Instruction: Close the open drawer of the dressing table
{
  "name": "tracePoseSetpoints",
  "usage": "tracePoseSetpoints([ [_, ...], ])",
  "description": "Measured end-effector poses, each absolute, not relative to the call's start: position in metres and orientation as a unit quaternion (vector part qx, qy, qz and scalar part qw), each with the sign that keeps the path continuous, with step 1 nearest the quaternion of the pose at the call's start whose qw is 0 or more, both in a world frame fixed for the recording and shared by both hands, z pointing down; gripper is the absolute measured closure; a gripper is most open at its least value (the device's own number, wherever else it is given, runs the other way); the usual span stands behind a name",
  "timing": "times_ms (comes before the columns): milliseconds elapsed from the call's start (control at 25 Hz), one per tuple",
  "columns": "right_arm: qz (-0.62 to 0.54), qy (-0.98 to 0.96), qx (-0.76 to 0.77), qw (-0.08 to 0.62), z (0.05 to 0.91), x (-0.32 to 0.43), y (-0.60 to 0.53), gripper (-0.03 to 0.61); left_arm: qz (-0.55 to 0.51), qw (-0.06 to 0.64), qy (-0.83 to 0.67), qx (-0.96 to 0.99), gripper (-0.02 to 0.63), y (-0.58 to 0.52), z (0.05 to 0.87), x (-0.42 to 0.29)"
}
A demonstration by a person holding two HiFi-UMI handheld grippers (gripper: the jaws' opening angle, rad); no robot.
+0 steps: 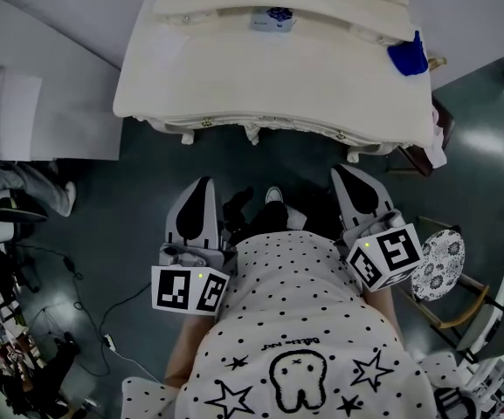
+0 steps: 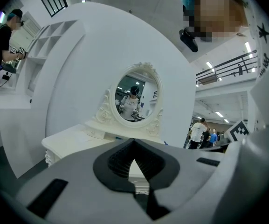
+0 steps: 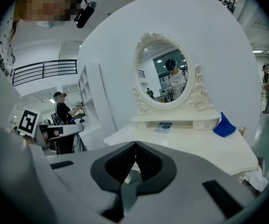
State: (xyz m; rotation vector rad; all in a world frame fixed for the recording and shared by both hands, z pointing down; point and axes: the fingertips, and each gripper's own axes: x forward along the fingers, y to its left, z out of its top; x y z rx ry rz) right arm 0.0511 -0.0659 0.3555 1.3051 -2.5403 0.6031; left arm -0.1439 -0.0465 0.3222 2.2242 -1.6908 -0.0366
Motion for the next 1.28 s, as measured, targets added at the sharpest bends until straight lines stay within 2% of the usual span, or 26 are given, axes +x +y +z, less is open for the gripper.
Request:
tracePoseSetpoints([
  [1280, 0.193, -0.871, 0.435, 0.120, 0.3537, 0.0472, -0.0643, 0.569, -0.020, 0.180, -0.599, 0.780, 0.601, -0.0478, 0.3208, -0.1454],
])
